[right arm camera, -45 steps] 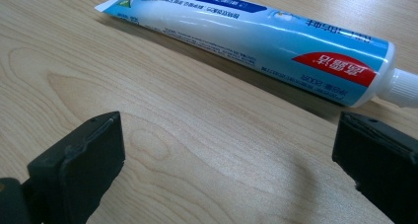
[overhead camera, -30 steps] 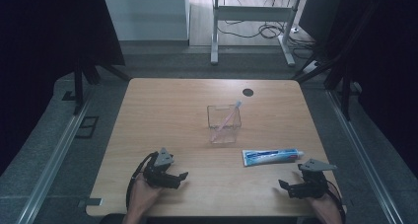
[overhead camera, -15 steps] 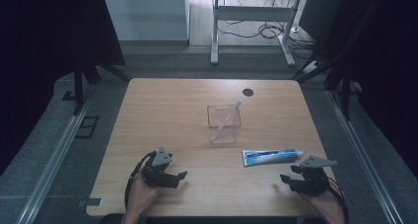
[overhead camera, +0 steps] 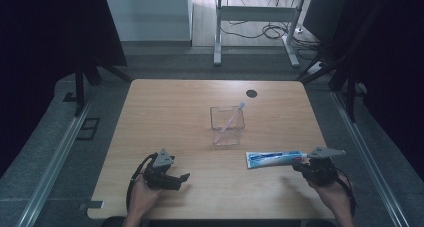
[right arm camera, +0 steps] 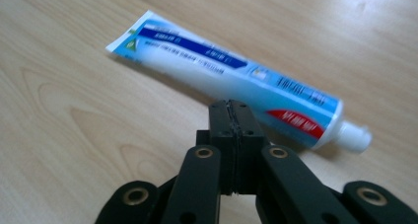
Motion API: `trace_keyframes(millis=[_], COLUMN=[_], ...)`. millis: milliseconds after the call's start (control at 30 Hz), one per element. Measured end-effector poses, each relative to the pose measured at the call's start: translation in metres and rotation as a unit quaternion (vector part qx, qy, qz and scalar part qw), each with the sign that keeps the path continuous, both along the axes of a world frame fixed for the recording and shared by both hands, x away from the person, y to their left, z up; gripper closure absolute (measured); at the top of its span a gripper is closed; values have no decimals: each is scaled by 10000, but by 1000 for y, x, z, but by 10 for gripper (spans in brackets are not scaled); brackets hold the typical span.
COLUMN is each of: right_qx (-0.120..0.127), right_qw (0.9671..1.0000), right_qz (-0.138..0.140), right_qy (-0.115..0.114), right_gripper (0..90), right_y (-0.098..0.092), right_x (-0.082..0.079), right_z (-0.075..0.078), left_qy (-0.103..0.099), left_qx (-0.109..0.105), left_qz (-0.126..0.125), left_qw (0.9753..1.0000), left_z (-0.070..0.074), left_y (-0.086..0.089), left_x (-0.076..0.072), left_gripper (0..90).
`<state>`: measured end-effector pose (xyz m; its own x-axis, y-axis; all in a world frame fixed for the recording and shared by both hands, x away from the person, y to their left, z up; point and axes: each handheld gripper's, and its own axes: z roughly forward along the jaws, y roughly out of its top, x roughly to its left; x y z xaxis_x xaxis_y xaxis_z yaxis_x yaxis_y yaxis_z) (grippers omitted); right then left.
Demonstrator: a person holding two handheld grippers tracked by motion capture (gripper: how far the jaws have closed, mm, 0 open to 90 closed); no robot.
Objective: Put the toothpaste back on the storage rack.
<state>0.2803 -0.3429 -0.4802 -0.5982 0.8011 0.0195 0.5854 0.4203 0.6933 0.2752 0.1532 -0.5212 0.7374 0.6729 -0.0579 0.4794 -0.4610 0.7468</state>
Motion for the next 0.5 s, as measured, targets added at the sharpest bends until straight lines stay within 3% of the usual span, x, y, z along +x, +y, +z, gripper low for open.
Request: trace_keyframes(millis=[300,500], right_qx=[-233,-80], right_qw=[9996,9993], right_qz=[-94,-358], right_qy=[-123,5], right_gripper=[897,899], right_y=[-2,-5], right_x=[30,47], right_z=[8,9], left_qy=[-27,-30], left_qx=[9,14], left_qz=[5,3], left_qw=[10000,10000], left_z=[0,0], left_y=[0,0], left_x=[0,0], left_gripper=[146,145])
